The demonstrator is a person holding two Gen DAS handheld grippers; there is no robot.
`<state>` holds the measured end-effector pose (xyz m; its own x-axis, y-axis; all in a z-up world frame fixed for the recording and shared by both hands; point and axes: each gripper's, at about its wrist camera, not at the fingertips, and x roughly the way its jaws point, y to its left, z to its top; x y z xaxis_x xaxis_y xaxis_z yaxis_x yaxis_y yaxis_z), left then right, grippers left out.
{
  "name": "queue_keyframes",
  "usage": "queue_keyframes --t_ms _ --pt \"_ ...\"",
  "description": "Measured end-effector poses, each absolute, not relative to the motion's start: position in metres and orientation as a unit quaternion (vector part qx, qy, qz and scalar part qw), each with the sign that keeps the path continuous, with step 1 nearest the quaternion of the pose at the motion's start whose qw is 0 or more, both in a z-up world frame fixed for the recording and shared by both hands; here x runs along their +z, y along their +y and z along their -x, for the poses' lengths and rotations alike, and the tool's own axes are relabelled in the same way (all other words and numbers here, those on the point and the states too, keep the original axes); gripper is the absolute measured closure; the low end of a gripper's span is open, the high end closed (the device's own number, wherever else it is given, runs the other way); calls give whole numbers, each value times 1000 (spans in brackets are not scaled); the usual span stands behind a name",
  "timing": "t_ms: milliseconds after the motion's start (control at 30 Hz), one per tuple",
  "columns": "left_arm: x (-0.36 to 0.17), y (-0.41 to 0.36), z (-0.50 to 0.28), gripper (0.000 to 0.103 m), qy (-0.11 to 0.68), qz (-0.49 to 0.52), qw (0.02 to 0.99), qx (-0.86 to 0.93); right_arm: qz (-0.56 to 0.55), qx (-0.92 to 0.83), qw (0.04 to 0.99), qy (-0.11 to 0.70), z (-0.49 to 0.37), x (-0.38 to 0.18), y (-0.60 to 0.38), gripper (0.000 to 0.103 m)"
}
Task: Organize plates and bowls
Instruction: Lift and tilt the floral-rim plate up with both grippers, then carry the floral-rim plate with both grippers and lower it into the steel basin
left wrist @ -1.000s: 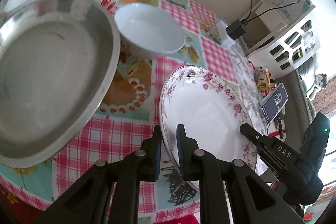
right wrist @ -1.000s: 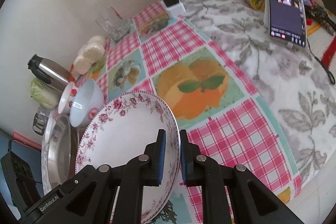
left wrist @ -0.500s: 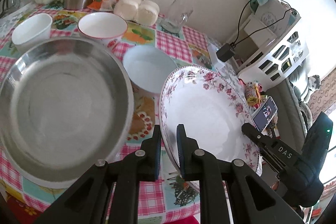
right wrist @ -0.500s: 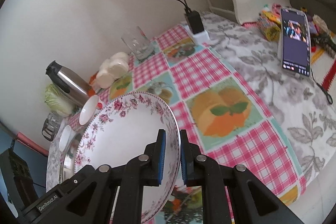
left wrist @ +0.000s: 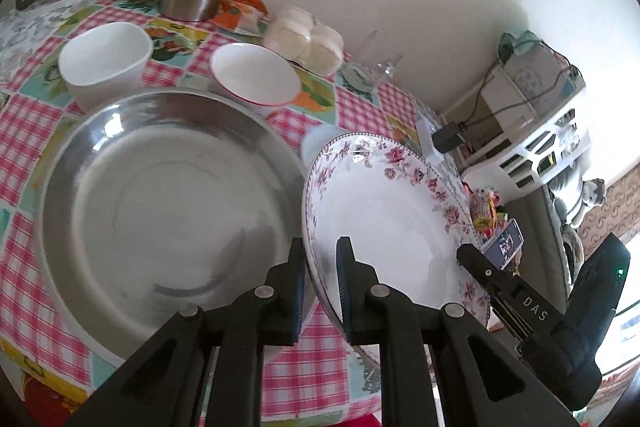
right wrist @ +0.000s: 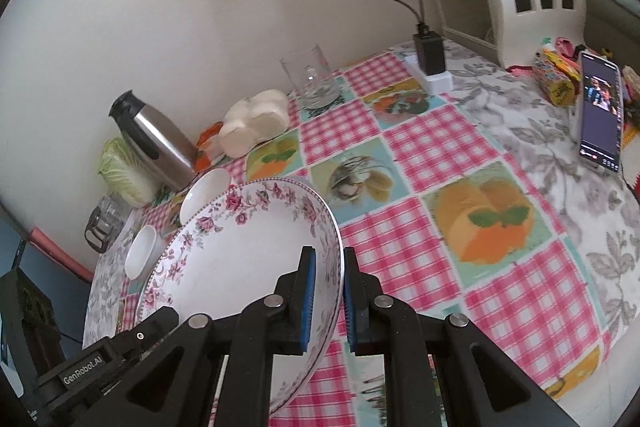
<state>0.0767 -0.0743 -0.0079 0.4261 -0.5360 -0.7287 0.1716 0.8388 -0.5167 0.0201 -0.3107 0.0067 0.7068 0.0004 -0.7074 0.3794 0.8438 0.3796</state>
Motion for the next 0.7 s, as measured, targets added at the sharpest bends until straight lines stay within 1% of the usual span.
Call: queue_keyframes --t_ms 267,533,700 --pt "-9 -26 -94 89 494 220 819 -194 -239 -80 891 377 -43 7 -268 89" --pt "-1 16 -102 89 479 216 836 -158 -233 -49 891 387 -67 2 -225 89" --pt "-5 38 -106 89 482 226 834 -143 -230 -35 891 389 -78 0 -203 89"
